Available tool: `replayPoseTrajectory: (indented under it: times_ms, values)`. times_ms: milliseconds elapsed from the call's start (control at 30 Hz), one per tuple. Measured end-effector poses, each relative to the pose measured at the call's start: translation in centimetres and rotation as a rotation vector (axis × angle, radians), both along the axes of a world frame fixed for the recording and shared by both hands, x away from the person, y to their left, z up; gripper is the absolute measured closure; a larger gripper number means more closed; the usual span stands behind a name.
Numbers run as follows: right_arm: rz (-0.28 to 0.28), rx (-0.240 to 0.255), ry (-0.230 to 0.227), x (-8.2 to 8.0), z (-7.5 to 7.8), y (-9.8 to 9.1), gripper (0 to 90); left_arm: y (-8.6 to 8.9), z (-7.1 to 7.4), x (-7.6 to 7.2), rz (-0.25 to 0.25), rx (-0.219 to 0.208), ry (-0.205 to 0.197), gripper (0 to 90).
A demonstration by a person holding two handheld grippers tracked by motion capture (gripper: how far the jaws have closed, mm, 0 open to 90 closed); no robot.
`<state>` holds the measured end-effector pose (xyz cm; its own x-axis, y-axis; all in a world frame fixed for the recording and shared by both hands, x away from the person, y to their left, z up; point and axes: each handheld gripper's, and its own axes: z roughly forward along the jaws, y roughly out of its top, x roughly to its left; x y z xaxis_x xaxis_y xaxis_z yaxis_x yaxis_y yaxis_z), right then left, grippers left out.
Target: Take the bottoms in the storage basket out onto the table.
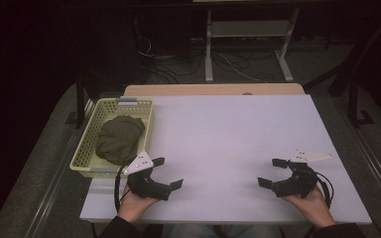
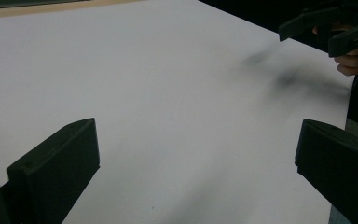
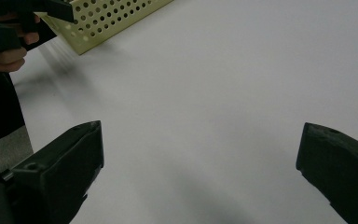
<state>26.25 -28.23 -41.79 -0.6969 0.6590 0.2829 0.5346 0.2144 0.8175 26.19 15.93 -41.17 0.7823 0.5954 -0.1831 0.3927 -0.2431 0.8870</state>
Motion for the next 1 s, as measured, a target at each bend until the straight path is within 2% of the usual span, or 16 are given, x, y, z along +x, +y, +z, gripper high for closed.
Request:
replayPoseTrajectory:
  times_ms: [600,700,1000]
  values:
    - [0.004,0.011,-0.006,-0.3,0.1,-0.1,0.3,0.0,0.0,0.0,-0.009,-0.007,0.011,0.0]
    - [0.007,0.008,-0.007,-0.3,0.1,-0.1,0.2,0.0,0.2,0.0,-0.01,0.002,0.014,0.0]
    - [0.011,0.007,-0.004,-0.4,0.1,0.0,0.2,0.2,1.0,-0.1,-0.023,-0.011,0.031,0.0]
